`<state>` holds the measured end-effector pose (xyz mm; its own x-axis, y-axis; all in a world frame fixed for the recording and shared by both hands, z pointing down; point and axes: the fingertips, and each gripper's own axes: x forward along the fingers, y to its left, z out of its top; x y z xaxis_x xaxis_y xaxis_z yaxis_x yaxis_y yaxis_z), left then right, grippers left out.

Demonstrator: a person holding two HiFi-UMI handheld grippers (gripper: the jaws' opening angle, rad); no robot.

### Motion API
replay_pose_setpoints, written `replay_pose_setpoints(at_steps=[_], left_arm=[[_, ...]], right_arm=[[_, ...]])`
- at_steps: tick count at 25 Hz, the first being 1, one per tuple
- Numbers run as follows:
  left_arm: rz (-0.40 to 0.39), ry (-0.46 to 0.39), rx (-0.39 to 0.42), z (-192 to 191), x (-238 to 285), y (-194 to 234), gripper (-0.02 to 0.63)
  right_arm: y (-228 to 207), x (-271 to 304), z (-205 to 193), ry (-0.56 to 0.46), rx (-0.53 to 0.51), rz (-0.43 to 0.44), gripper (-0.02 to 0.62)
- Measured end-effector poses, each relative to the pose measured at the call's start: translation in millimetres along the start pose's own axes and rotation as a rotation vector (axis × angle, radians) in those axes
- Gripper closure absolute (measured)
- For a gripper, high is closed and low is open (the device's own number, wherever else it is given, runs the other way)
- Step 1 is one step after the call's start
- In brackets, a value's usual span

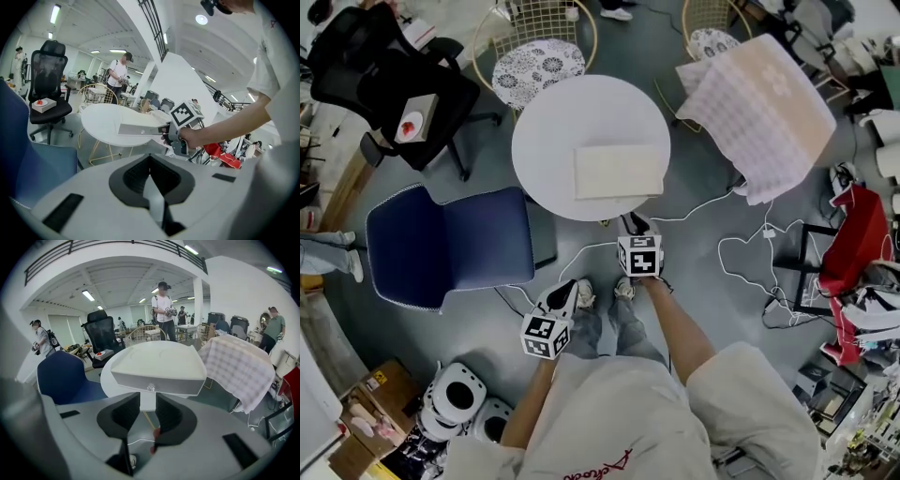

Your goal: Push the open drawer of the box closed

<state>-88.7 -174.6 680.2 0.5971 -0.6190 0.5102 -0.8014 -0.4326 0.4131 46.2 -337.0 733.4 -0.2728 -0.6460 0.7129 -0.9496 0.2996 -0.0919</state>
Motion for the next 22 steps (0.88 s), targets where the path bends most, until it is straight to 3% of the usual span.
replay_pose_setpoints(at_steps=[6, 15, 22], left_arm=[[-0.051, -0.041, 0.058, 25, 3, -8, 0.594], [-0.143, -0.078, 0.145, 50, 2, -24, 0.594], [-0.131, -0.107, 0.173, 53, -12, -41, 0.594]], right_arm=[[7, -45, 11, -0.076, 0.014, -0.04, 0.571], [28, -109, 6, -0.168, 0.088, -0.022, 0.578], [33, -155, -1, -0.236, 0.066, 0.007, 0.58]])
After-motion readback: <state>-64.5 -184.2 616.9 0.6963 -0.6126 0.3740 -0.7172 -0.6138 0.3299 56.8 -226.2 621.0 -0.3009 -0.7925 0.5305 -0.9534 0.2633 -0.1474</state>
